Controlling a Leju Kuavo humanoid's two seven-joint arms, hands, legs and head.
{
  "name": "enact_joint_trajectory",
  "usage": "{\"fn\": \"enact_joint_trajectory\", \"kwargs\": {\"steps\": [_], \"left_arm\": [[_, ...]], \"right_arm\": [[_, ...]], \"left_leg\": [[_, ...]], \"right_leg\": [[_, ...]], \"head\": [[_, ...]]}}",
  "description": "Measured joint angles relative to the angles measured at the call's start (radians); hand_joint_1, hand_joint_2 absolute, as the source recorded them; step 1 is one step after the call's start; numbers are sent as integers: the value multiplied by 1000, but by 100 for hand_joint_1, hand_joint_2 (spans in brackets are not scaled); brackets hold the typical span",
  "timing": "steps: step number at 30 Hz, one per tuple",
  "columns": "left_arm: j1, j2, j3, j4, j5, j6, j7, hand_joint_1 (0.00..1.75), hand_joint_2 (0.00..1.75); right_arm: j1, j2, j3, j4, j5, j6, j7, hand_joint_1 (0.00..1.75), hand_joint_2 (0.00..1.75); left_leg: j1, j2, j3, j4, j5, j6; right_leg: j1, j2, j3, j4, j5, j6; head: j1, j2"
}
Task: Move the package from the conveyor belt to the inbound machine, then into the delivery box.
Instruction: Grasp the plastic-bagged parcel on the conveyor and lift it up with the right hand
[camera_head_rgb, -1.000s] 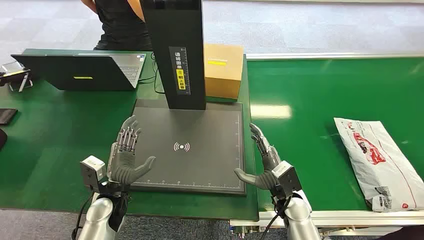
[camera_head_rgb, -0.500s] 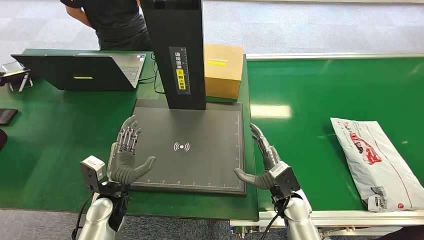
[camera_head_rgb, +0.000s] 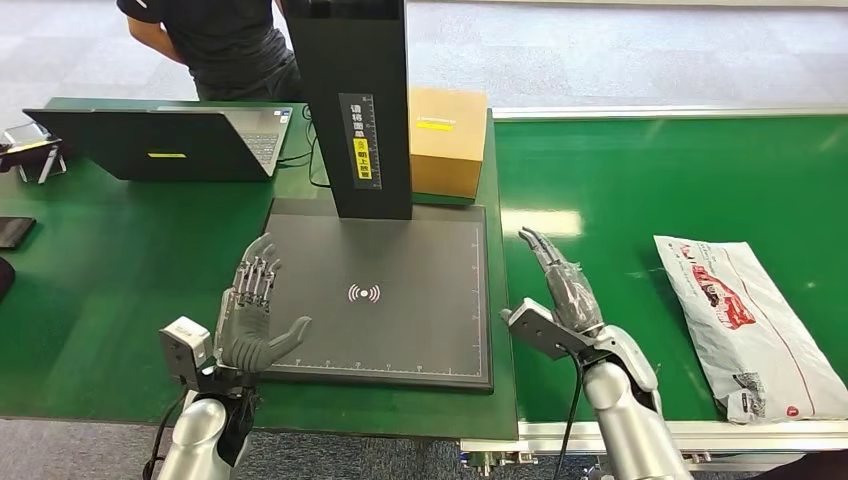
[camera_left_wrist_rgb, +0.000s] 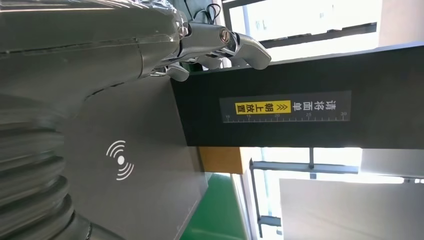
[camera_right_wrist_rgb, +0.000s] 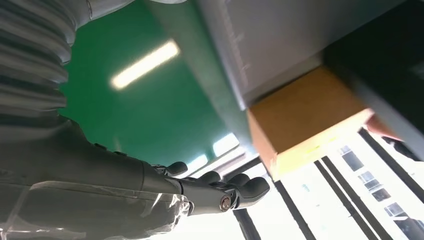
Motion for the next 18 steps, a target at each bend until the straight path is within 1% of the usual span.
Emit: {"fn": "enact_joint_trajectory", "kwargs": {"steps": [5,9,13,18], "left_arm": [[6,0,10,0,4,1,-3,0,175],[19,0,24,-3,4,1,-3,0,175],[31,0,33,-7,3,1,-2,0,175],[40,0,39,-11,1,1,-2,0,175]], "right_arm": [[-105,-88,2,66,91,-19,28,0,175],[-171,-156,12,123,154,-45,79,0,175],[-233,-217,15,198,167,-84,110,0,175],[-300,-275,14,335,196,-153,194,0,175]], "left_leg": [[0,0,0,0,0,1],[0,0,0,0,0,1],[0,0,0,0,0,1],[0,-1,0,0,0,1]], "right_leg": [[0,0,0,0,0,0],[0,0,0,0,0,0],[0,-1,0,0,0,0],[0,-1,0,0,0,0]], "head": [[0,0],[0,0],[0,0],[0,0]]}}
